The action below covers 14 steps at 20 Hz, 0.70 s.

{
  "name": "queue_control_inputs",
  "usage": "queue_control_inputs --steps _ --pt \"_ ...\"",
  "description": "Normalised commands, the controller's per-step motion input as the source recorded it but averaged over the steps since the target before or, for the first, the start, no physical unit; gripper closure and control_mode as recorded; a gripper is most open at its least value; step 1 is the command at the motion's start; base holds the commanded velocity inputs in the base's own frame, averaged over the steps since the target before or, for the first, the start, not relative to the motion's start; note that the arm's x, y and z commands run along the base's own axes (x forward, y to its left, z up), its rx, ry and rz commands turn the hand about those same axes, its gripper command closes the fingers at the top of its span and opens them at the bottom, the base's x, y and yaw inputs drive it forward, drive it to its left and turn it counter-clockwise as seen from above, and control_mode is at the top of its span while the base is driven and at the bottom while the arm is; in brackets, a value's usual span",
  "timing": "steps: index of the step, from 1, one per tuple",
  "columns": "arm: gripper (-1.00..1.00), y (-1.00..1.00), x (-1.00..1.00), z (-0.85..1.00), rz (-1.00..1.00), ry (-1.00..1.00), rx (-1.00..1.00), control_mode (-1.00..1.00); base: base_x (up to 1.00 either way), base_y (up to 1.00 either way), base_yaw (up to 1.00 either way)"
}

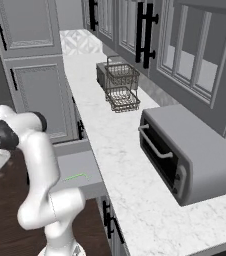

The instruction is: Take a straw from the drawer in front and place it inside the glass cup on the dining counter.

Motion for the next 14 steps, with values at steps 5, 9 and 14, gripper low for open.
queue_control_inputs --steps 5,9,14 --pt "-1.0 -0.66 -0.67 1.0 0.0 -0.03 0.41 -1.0 0.0 0.0 0.0" --pt "-1.0 -0.98 -0.09 1.0 0.0 0.03 0.48 -1.0 0.0 0.0 0.0" --pt "-1.0 -0.94 0.21 0.81 0.0 0.15 0.46 -1.0 0.0 0.0 0.0"
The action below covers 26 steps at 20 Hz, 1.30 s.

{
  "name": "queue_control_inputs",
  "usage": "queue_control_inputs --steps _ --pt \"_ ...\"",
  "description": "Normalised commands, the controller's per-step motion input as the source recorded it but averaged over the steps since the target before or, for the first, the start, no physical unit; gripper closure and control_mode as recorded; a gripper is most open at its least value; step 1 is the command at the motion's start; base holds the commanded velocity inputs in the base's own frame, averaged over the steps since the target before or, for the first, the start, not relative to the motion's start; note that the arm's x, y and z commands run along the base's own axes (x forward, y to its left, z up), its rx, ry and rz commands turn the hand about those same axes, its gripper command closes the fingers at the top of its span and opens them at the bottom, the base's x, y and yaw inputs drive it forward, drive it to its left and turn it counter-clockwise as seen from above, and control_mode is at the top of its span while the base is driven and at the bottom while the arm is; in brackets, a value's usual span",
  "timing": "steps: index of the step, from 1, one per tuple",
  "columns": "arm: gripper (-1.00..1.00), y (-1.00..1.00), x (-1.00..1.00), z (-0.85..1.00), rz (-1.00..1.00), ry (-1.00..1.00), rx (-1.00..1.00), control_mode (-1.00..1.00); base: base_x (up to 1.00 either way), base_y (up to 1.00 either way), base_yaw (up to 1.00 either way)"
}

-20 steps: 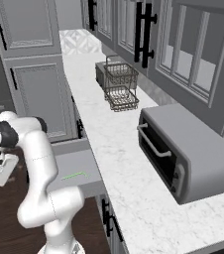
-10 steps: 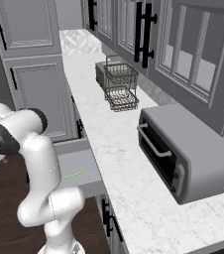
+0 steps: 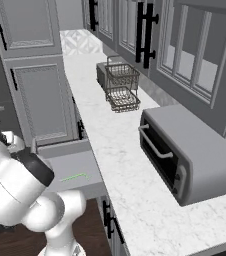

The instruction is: Take a straw from the drawer in front and place it inside the glass cup on the dining counter.

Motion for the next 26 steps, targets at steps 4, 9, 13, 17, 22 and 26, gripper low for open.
queue_control_inputs --steps 4,9,13,17,22,26 --pt "-1.0 -0.81 0.38 0.25 0.0 0.25 0.33 -1.0 0.0 0.0 0.0" --pt "-1.0 -0.48 0.37 -0.03 0.0 0.24 0.19 -1.0 0.0 0.0 0.0" --pt "-1.0 -0.02 0.48 -0.09 0.0 0.18 0.07 -1.0 0.0 0.0 0.0" --pt "-1.0 0.0 0.56 -0.04 0.0 0.11 0.0 -1.0 0.0 0.0 0.0" --pt "-1.0 0.0 0.43 -0.1 -0.02 0.09 -0.09 -1.0 0.0 0.0 0.0" --pt "-1.0 0.0 0.06 -0.34 0.0 0.06 -0.13 -1.0 0.0 0.0 0.0"
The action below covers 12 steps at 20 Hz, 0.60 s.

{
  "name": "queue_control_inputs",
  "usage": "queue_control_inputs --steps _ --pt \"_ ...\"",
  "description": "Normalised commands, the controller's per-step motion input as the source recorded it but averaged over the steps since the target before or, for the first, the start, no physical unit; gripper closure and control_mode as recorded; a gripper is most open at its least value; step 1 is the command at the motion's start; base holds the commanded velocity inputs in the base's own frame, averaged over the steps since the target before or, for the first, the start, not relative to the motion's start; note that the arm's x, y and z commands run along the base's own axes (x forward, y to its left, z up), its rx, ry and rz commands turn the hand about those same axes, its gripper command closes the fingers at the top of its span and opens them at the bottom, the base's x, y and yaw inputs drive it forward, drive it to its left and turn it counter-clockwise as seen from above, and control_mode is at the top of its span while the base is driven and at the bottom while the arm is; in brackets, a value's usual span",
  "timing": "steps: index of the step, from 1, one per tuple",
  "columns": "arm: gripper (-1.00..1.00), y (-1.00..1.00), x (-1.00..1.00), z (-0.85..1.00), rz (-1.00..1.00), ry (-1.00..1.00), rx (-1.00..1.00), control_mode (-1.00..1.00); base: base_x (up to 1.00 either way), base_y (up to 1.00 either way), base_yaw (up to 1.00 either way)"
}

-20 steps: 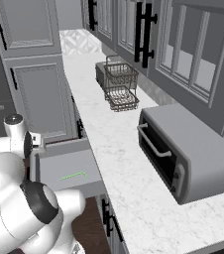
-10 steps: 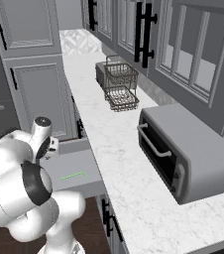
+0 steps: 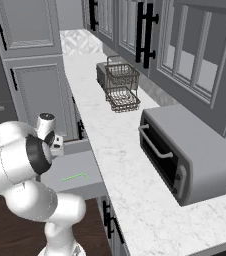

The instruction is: Take a straw from the drawer in front and place it inside the glass cup on the dining counter.

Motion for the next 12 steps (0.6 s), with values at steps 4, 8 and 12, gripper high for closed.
queue_control_inputs --steps 4,8,12 --pt "-1.0 0.0 0.01 -0.54 0.0 0.04 -0.09 -1.0 0.0 0.0 0.0" --pt "-1.0 0.0 0.09 -0.52 0.0 0.01 -0.02 -1.0 0.0 0.0 0.0" --pt "-1.0 0.0 0.19 -0.39 0.0 0.0 0.0 -1.0 0.0 0.0 0.0"
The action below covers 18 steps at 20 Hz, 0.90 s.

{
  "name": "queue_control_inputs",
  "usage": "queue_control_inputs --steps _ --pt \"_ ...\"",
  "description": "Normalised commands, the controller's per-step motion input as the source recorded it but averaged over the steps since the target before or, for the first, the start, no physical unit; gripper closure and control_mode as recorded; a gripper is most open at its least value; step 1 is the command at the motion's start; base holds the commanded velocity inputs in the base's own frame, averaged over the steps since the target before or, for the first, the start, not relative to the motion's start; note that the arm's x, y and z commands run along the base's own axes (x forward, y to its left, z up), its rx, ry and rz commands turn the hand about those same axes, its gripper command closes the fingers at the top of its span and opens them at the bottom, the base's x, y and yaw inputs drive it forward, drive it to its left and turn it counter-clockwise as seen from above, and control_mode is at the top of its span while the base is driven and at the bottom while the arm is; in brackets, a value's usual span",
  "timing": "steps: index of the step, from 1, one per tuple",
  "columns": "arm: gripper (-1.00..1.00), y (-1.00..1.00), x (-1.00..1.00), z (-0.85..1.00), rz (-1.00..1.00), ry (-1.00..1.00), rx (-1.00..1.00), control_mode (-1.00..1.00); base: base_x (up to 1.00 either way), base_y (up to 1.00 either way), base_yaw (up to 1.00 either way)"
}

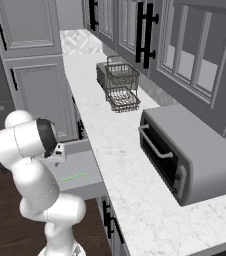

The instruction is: Take a straw from the drawer in front and place it inside the glass cup on the dining counter.

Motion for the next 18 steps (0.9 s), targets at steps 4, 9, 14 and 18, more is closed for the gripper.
queue_control_inputs --steps 4,9,14,18 --pt "-1.0 0.0 0.06 -0.4 0.0 0.0 0.0 -1.0 0.0 0.0 0.0" --pt "-1.0 0.0 0.0 -0.36 0.0 0.0 0.0 -1.0 0.0 0.0 0.0" --pt "-1.0 0.11 -0.01 -0.29 0.01 0.0 0.0 -1.0 0.0 0.0 0.0" --pt "-1.0 0.41 -0.05 -0.19 0.03 0.01 0.03 -1.0 0.0 0.0 0.0"
